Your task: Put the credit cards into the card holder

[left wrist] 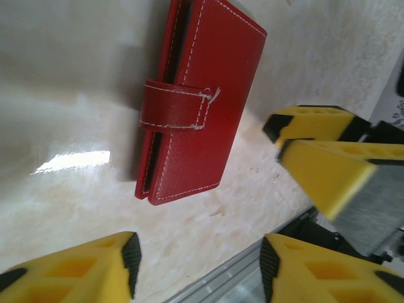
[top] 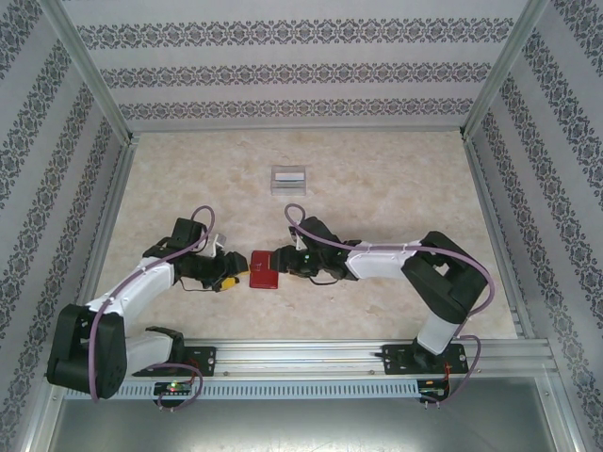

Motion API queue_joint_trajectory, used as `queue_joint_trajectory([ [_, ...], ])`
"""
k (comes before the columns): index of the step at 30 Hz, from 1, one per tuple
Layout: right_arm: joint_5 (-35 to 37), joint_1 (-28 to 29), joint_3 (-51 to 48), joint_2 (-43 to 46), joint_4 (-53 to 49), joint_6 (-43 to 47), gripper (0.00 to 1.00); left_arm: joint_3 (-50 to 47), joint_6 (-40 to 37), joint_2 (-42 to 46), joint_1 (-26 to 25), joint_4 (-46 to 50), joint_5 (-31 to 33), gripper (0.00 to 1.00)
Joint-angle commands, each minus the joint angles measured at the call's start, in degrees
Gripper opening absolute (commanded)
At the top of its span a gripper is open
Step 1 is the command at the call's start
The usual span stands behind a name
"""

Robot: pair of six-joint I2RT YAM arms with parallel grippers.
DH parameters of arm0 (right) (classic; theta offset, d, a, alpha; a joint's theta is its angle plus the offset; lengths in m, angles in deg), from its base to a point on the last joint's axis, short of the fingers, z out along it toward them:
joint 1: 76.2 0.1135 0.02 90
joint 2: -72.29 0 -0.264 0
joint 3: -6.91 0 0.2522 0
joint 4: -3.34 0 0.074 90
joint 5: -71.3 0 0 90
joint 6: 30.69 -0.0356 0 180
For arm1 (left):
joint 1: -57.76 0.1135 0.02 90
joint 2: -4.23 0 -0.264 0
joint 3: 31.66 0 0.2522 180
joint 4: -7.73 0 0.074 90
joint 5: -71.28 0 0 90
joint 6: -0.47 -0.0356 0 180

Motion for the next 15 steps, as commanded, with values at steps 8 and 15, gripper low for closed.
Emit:
queue_joint_trajectory([
  [8,-2.7,1.1,2.0,-5.0,0.8,-6.9,0.49,-2.6,3.1,-2.9,-1.0,-5.7,-1.2,0.42],
  [15,-4.7,1.3,4.2,-8.6,1.8,-8.4,0.33,-2.5,2.7,-6.6,-1.0,-5.4,-1.6,0.4],
])
